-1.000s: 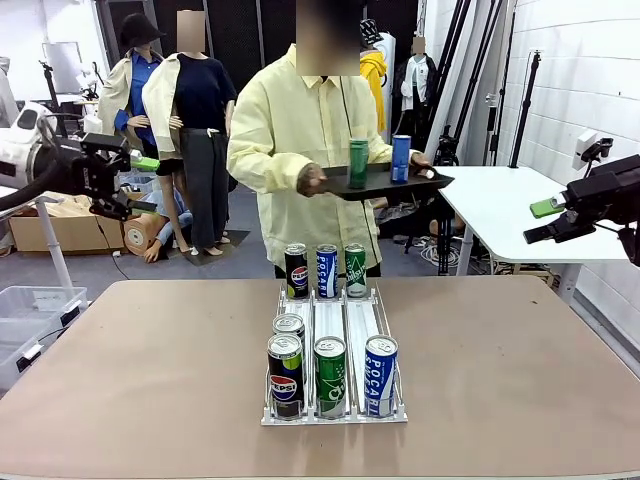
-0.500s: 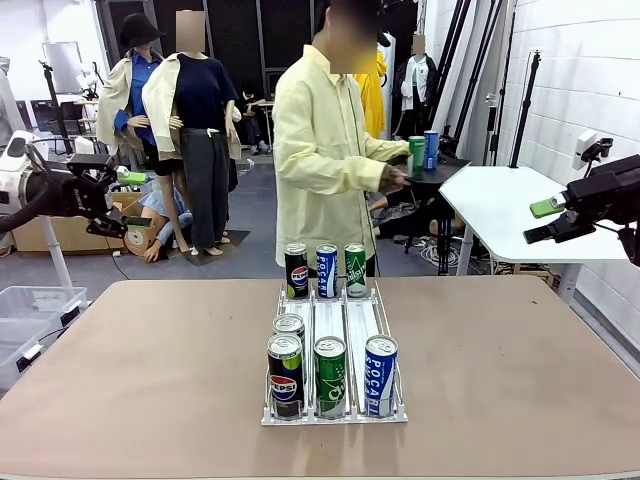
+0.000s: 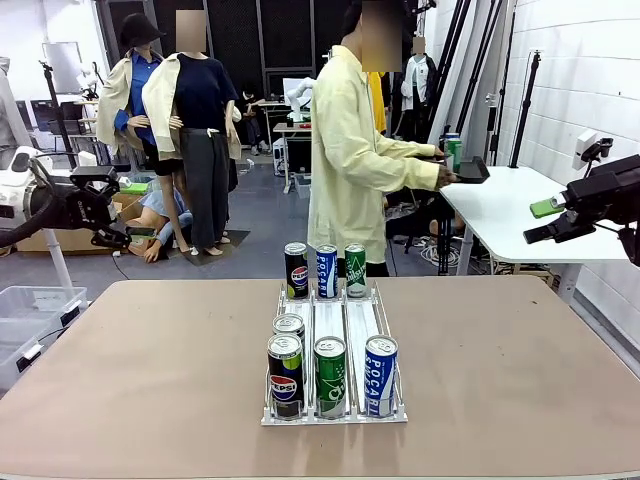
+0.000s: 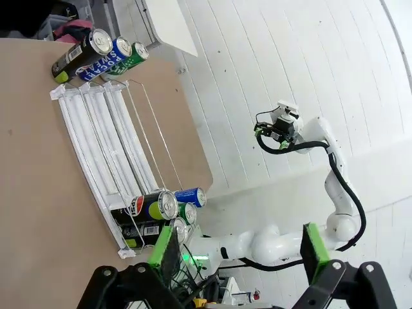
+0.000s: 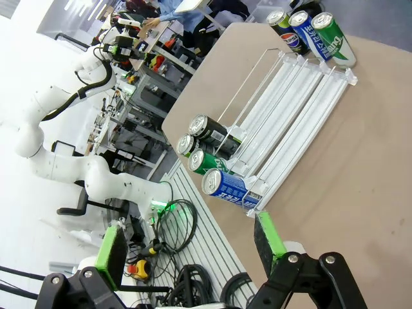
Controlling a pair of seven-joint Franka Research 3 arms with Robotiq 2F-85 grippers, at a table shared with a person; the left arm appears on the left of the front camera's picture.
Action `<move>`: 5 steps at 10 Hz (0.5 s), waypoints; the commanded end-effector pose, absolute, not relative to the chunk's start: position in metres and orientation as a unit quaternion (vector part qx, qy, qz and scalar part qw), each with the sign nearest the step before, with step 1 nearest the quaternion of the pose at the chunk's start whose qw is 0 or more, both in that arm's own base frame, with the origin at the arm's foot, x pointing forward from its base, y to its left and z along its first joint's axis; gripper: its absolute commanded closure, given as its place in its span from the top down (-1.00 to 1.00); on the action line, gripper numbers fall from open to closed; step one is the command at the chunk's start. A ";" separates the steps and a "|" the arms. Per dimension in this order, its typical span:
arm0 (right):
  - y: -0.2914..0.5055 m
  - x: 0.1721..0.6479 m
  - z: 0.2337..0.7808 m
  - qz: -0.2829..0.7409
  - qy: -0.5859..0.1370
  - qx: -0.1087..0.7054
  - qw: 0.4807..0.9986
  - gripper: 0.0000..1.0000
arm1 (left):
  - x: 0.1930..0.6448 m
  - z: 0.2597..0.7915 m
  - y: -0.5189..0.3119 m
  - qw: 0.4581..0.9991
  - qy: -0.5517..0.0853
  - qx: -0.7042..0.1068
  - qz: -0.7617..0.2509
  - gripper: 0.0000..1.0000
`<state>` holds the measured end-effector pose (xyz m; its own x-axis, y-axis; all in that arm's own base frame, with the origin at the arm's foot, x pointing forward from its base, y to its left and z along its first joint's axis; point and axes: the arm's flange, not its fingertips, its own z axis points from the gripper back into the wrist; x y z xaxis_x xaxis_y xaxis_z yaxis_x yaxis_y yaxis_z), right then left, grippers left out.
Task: Retrieve and hand over the desired beverage to the person.
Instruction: Place the picked can on the Handle tray extended by the person.
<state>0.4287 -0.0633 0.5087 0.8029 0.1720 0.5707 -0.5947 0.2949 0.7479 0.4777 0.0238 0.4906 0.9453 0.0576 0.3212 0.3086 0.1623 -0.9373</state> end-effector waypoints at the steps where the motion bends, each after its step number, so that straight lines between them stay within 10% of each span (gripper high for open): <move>1: -0.062 0.429 0.510 0.245 -0.198 0.541 0.779 1.00 | 0.477 0.488 0.021 0.736 -0.154 -0.650 -0.104 1.00; 5: -0.062 0.429 0.510 0.245 -0.198 0.541 0.779 1.00 | 0.478 0.491 0.024 0.749 -0.143 -0.642 -0.084 1.00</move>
<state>0.4287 -0.0633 0.5087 0.8029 0.1720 0.5707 -0.5947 0.2949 0.7479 0.4778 0.0222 0.4894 0.9451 0.0526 0.3224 0.3106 0.1606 -0.9369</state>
